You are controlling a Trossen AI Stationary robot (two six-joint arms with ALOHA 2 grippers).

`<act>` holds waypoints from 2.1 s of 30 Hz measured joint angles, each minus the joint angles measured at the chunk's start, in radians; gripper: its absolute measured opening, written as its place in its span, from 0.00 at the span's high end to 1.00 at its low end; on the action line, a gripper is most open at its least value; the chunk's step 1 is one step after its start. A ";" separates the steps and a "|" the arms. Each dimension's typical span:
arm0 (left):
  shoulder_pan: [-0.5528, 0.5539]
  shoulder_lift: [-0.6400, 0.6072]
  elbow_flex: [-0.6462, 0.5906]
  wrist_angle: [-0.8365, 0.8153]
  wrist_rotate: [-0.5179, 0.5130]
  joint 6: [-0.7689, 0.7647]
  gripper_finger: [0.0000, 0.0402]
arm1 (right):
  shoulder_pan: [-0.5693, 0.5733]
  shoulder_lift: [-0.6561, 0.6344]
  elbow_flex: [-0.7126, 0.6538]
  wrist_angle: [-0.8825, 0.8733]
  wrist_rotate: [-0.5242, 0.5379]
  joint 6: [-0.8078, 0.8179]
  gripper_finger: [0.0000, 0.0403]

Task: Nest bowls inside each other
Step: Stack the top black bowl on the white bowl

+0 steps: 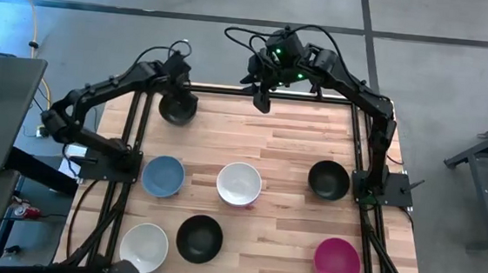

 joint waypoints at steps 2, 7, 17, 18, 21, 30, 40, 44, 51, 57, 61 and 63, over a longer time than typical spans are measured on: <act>0.000 0.022 0.030 -0.025 -0.036 0.094 0.57 | 0.000 0.000 0.000 -0.025 -0.020 -0.012 0.68; 0.031 0.082 0.093 -0.095 -0.072 0.243 0.57 | 0.000 0.000 0.000 -0.084 -0.091 -0.025 0.68; 0.145 0.174 0.115 -0.184 0.025 0.323 0.58 | 0.000 -0.005 0.000 -0.170 -0.357 -0.102 0.68; 0.145 0.177 0.116 -0.180 0.030 0.329 0.59 | 0.000 -0.009 -0.001 -0.175 -0.378 -0.111 0.68; 0.146 0.178 0.115 -0.175 0.040 0.337 0.60 | 0.000 -0.023 -0.001 -0.179 -0.444 -0.143 0.68; 0.124 0.219 0.116 -0.127 -0.049 0.165 0.61 | 0.009 -0.071 -0.001 -0.178 -0.560 -0.201 0.68; 0.111 0.344 0.115 -0.142 -0.117 0.100 0.61 | 0.046 -0.084 -0.001 -0.209 -0.561 -0.201 0.68; 0.120 0.351 0.115 -0.130 -0.125 0.101 0.61 | 0.065 -0.084 -0.001 -0.251 -0.561 -0.236 0.68; 0.121 0.351 0.115 -0.112 -0.121 0.100 0.61 | 0.093 -0.084 -0.001 -0.282 -0.558 -0.290 0.68; 0.121 0.351 0.115 -0.082 -0.152 0.066 0.61 | 0.110 -0.084 -0.001 -0.298 -0.558 -0.306 0.68; 0.121 0.351 0.115 -0.067 -0.163 0.048 0.61 | 0.114 -0.084 -0.001 -0.309 -0.557 -0.306 0.68; 0.120 0.351 0.115 -0.064 -0.167 0.046 0.61 | 0.114 -0.084 -0.001 -0.315 -0.557 -0.306 0.68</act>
